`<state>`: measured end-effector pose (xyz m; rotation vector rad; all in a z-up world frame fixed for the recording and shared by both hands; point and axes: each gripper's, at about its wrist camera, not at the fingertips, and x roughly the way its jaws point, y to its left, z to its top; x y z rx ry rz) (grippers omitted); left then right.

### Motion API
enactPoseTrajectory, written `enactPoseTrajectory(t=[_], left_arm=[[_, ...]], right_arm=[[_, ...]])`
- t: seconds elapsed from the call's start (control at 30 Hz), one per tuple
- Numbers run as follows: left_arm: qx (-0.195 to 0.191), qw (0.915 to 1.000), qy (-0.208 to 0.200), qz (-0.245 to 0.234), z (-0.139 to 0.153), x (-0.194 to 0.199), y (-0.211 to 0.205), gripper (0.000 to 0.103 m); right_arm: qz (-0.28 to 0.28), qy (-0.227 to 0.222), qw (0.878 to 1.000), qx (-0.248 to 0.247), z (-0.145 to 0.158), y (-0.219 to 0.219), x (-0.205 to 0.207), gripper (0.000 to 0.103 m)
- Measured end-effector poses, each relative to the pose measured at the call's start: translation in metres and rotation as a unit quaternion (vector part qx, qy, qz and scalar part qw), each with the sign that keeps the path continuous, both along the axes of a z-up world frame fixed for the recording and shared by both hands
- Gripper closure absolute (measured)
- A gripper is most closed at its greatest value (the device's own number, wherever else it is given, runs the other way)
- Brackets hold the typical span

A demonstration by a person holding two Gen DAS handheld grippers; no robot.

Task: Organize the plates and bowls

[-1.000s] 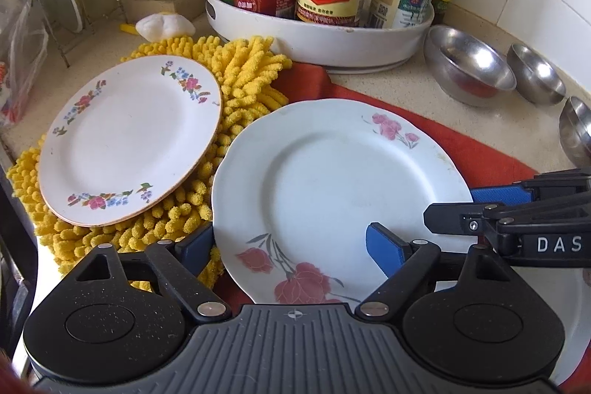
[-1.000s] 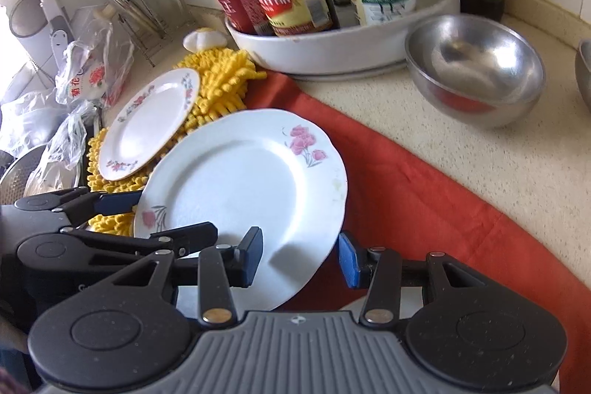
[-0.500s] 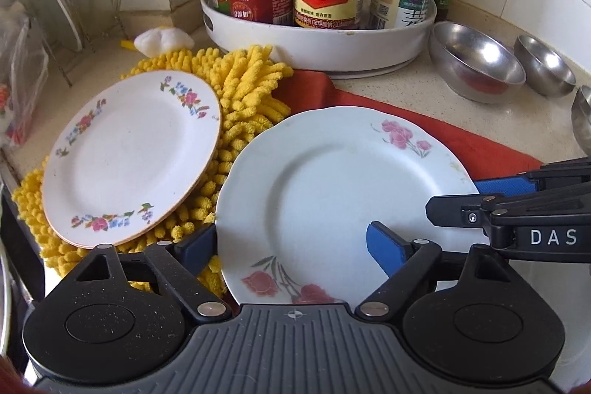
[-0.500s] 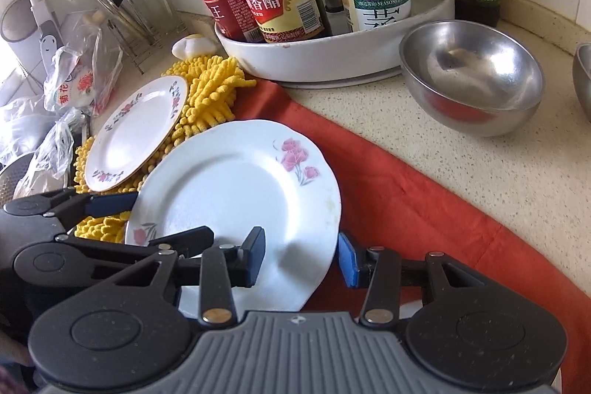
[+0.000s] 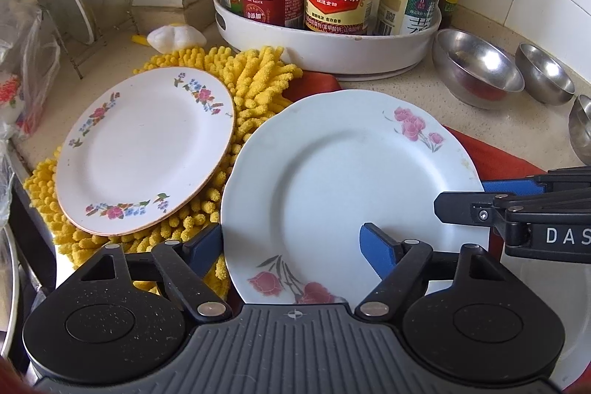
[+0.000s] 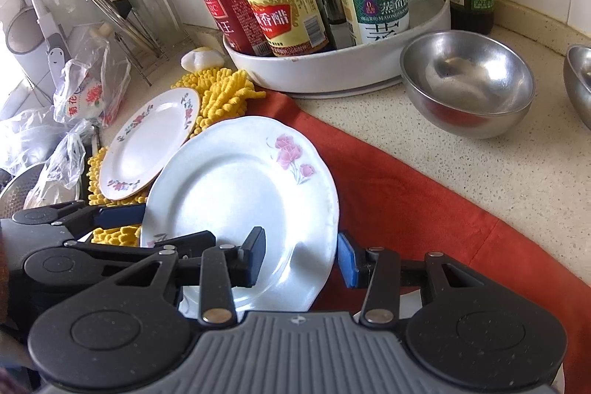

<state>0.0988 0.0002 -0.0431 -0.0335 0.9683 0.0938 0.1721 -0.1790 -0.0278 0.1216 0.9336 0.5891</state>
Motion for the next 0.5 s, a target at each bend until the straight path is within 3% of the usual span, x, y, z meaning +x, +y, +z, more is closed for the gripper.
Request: enactPoseTrajectory(t=[0.5], left_arm=[[0.006,0.9999,-0.008,-0.004,0.012,-0.007,-0.010,0.019]], right_arm=[[-0.010,-0.005,1.000,0.017,0.011,-0.016,-0.016,0.062]])
